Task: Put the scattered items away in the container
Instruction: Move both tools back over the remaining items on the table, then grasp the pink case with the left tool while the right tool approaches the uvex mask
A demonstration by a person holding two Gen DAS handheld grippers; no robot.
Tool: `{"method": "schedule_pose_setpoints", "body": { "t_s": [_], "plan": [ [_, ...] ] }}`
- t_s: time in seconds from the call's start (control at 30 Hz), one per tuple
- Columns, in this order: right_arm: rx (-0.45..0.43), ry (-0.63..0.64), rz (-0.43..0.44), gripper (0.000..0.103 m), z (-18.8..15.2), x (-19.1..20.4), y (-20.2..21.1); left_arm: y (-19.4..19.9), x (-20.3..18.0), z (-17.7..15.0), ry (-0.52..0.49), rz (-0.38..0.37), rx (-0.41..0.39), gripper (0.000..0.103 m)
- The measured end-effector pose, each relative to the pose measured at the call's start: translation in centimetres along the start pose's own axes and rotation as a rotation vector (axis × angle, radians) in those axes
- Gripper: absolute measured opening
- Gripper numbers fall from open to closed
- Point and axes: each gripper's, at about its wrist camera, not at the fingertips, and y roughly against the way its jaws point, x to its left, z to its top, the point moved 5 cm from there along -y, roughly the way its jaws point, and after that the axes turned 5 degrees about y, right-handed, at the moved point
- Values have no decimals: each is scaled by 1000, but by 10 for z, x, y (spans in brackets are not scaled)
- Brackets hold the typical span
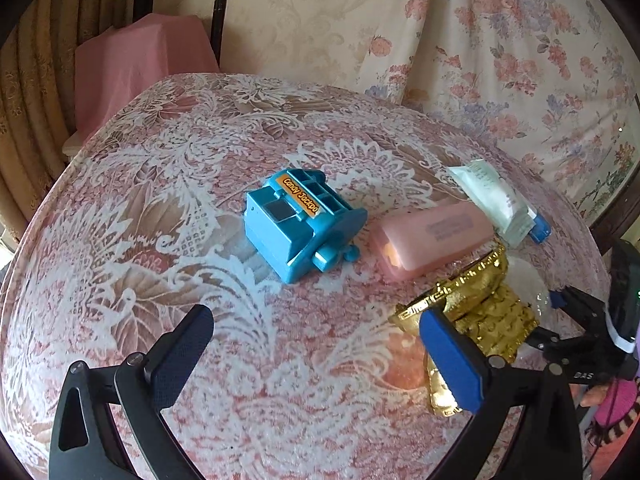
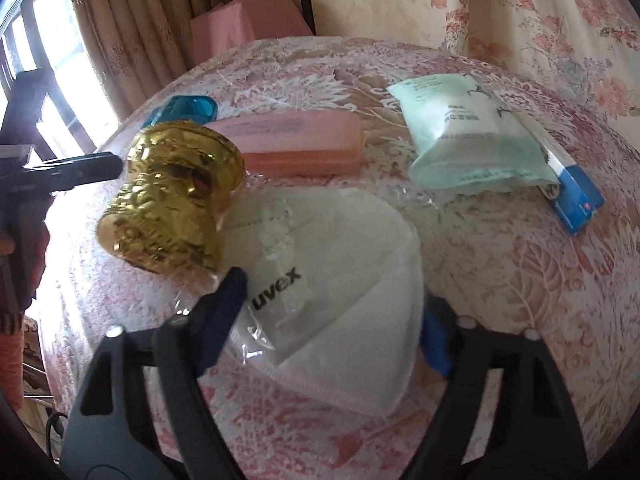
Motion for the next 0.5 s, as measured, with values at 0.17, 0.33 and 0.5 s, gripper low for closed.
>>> {"method": "schedule_pose_setpoints", "body": {
  "t_s": [0.17, 0.33, 0.5],
  "plan": [
    [-28, 7, -11, 64, -15, 5, 17, -3, -4, 4, -3, -7, -7, 103],
    [-49, -39, -34, 63, -31, -1, 34, -1, -8, 16, -15, 1, -32, 103],
    [-47, -64, -19, 63, -38, 0, 36, 3, -28, 40, -144, 10, -73, 103]
  ]
}}
